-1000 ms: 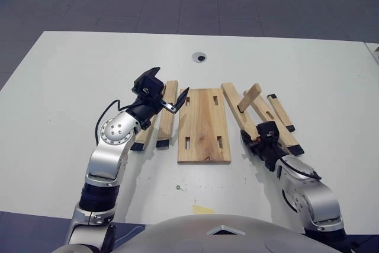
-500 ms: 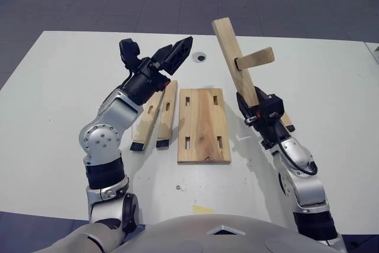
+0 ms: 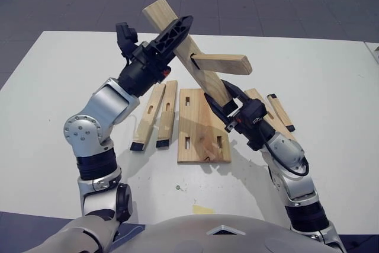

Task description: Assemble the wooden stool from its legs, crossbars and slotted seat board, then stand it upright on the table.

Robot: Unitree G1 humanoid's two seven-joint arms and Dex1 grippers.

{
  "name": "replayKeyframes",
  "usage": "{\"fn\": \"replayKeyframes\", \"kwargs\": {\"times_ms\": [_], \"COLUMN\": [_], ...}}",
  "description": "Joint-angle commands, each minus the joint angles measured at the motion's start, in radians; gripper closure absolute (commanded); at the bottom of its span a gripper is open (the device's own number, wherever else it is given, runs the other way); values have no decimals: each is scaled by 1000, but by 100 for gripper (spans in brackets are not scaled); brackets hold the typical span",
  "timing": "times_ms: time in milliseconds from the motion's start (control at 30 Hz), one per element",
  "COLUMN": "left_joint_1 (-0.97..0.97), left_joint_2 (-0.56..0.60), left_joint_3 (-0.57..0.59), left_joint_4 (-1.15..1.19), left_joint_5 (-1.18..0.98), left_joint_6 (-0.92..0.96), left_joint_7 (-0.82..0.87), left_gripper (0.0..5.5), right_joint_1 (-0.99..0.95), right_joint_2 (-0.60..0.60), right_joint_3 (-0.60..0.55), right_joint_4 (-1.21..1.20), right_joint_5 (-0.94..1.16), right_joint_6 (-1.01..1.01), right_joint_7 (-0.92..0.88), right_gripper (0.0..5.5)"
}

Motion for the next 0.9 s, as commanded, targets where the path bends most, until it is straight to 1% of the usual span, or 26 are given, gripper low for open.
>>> {"fn": "replayKeyframes", "kwargs": {"times_ms": [33, 267, 367, 500, 533, 700, 733, 767, 900], "left_joint_1": [-15, -32, -47, -78, -80, -75, -77, -84, -140], "left_joint_2": [45, 59, 92, 103, 103, 104, 110, 116, 147], "left_joint_3": [-5, -48, -50, -34, -32, -29, -24, -12, 64], "left_joint_4": [-4, -23, -22, -3, -5, -24, -22, -14, 73], "left_joint_5": [11, 41, 88, 97, 95, 110, 128, 148, 266], "left_joint_6": [-6, -17, -18, -32, -34, -45, -54, -68, -168], "left_joint_7": [-15, -33, -61, -82, -84, -87, -91, -95, -86], "left_gripper": [193, 311, 365, 439, 446, 446, 446, 446, 446], "right_joint_1": [11, 20, 23, 25, 25, 22, 23, 24, 14], "right_joint_2": [8, 5, 4, 5, 5, 6, 6, 5, -41], "right_joint_3": [-1, 5, 5, 5, 5, -1, -2, -3, 15], "right_joint_4": [-5, -8, -6, 1, 3, 8, 8, 10, 57], "right_joint_5": [-1, -5, -12, -24, -25, -41, -39, -38, -90], "right_joint_6": [-6, 7, 11, 10, 10, 15, 32, 46, 139], "right_joint_7": [-3, 6, 5, 2, 3, -11, -14, -17, 6], "right_gripper": [344, 344, 344, 344, 344, 344, 306, 299, 231]}}
